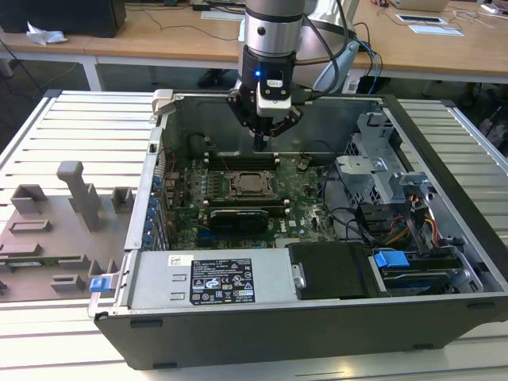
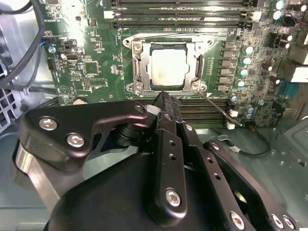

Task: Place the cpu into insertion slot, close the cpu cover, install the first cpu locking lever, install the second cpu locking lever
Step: 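Install the first cpu locking lever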

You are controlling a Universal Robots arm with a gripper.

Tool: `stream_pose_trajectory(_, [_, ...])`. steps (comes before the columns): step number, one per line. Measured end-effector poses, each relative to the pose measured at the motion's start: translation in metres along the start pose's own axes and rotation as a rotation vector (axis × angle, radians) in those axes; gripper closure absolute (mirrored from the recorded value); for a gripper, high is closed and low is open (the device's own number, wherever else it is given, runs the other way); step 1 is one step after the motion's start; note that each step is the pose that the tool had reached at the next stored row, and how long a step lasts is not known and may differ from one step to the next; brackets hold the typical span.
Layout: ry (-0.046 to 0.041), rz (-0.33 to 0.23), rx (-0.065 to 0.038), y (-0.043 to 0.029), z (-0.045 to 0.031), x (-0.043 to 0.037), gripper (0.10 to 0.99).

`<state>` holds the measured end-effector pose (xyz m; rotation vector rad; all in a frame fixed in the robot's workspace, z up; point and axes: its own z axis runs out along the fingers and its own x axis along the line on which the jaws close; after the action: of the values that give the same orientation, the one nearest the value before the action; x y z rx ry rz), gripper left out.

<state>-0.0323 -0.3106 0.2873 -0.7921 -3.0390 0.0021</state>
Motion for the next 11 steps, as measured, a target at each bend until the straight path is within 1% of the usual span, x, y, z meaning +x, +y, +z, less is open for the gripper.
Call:
stream_pose_trajectory(3, [0.0, -0.042, 0.0, 0.0, 0.0, 0.0, 0.98])
stream_pose_trajectory(11, [-0.0001, -0.107, 0.0, 0.0, 0.0, 0.0, 0.98])
